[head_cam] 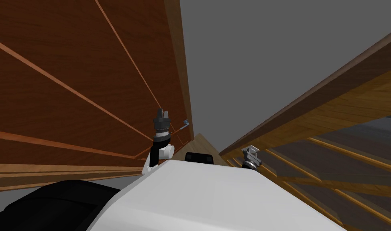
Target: Pull the door open
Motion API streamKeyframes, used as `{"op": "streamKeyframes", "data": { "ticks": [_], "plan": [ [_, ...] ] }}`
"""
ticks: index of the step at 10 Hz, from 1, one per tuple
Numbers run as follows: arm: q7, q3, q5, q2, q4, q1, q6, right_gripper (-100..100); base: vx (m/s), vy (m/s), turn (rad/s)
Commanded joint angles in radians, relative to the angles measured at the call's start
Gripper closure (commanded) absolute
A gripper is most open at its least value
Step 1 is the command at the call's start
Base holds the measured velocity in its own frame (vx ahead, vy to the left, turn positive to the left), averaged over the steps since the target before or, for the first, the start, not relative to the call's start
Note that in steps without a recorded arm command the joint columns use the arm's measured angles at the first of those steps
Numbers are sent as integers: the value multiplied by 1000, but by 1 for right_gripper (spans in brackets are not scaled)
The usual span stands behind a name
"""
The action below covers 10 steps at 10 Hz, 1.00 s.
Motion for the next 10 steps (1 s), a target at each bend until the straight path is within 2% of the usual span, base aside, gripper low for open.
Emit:
{"op": "streamKeyframes", "data": {
  "ticks": [1, 4, 8, 9, 10],
  "plan": [
    [-14, 10, 6, -8, 8, 8, 0, 100, -189, 103, -22],
    [-55, 48, 31, -33, 11, 13, -4, 100, -166, 103, -20],
    [-124, 112, 74, -74, 18, 21, -11, 100, -121, 27, 49],
    [-113, 104, 68, -66, 20, 18, -9, 100, -29, -1, 24],
    [-127, 128, 83, -75, 11, 25, -14, 100, -157, 25, 60]
  ]
}}
